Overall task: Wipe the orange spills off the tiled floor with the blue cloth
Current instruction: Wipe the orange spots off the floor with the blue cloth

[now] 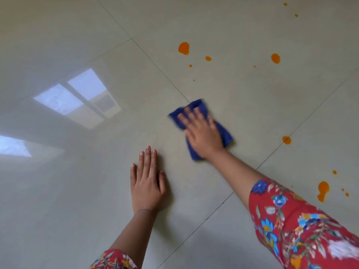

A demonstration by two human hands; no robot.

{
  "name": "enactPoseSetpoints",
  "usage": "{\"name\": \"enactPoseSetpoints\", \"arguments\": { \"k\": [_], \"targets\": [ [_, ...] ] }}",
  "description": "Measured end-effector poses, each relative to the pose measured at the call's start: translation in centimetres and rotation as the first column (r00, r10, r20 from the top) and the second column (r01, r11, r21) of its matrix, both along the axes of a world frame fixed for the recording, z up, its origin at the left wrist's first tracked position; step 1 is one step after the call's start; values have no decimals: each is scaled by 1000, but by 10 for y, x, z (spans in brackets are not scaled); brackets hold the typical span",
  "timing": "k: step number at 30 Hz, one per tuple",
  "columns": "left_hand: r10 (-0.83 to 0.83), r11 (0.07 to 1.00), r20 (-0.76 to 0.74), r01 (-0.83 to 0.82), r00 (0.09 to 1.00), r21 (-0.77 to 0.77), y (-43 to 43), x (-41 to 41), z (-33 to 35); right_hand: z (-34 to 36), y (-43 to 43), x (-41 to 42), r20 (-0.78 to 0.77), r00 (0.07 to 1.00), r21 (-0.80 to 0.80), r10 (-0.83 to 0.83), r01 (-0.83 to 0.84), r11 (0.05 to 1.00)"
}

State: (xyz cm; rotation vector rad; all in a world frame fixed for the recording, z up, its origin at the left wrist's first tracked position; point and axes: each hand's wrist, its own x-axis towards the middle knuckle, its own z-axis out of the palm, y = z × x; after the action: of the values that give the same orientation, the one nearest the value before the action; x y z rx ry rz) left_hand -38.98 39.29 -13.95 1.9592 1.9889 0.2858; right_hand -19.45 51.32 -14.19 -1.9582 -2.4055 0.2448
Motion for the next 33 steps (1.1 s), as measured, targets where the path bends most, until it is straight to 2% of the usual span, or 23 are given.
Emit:
{"name": "enactPoseSetpoints", "arguments": {
  "k": [3,5,6,8,10,12,14,17,19,20,22,24,26,28,29,31,33],
  "targets": [
    [-58,998,-18,58,998,-4,-1,1,0,-4,-13,49,-24,913,35,-407,407,913],
    [-116,993,-32,116,993,-4,-2,2,0,-4,-59,48,-25,831,87,-555,555,827],
    [-147,989,-38,146,988,-5,-3,2,0,-3,-84,35,-12,814,100,-581,579,809],
    [-188,982,-40,188,981,-11,-3,1,1,-1,-118,0,13,879,80,-477,475,876],
    [-214,977,-38,213,976,-16,-3,-1,1,2,-120,-25,3,975,31,-224,224,974],
    [-234,972,-37,233,972,-27,-4,-4,2,4,-100,-23,9,999,-4,-49,49,999],
    [-252,967,-36,250,967,-51,-2,-4,4,4,-76,-4,50,996,-33,-67,69,997],
    [-251,964,-13,249,968,-94,1,-4,7,4,-75,49,96,947,-75,-306,314,947],
    [-211,972,-1,209,978,-109,2,-4,9,6,-99,77,118,936,-48,-332,340,939],
    [-200,974,-1,199,980,-112,3,-5,9,7,-117,87,146,955,-35,-257,265,964],
    [-203,973,-10,200,979,-111,3,-4,11,9,-153,99,163,985,-60,58,-49,997],
    [-219,970,-29,214,975,-115,2,-2,12,10,-167,111,125,923,-131,364,-348,928],
    [-241,966,-74,232,968,-117,0,-2,10,9,-155,119,102,877,-158,469,-451,878],
    [-283,957,-106,273,953,-98,0,-1,9,5,-134,125,111,925,-128,362,-348,929],
    [-321,945,-107,312,941,-93,2,0,9,4,-131,130,109,971,-105,212,-200,974],
    [-401,915,-120,391,908,-96,6,7,11,7,-151,147,99,993,-45,-67,72,996],
    [-445,895,-120,434,888,-108,8,29,12,5,-194,161,87,986,6,-144,145,989]
  ]
}}
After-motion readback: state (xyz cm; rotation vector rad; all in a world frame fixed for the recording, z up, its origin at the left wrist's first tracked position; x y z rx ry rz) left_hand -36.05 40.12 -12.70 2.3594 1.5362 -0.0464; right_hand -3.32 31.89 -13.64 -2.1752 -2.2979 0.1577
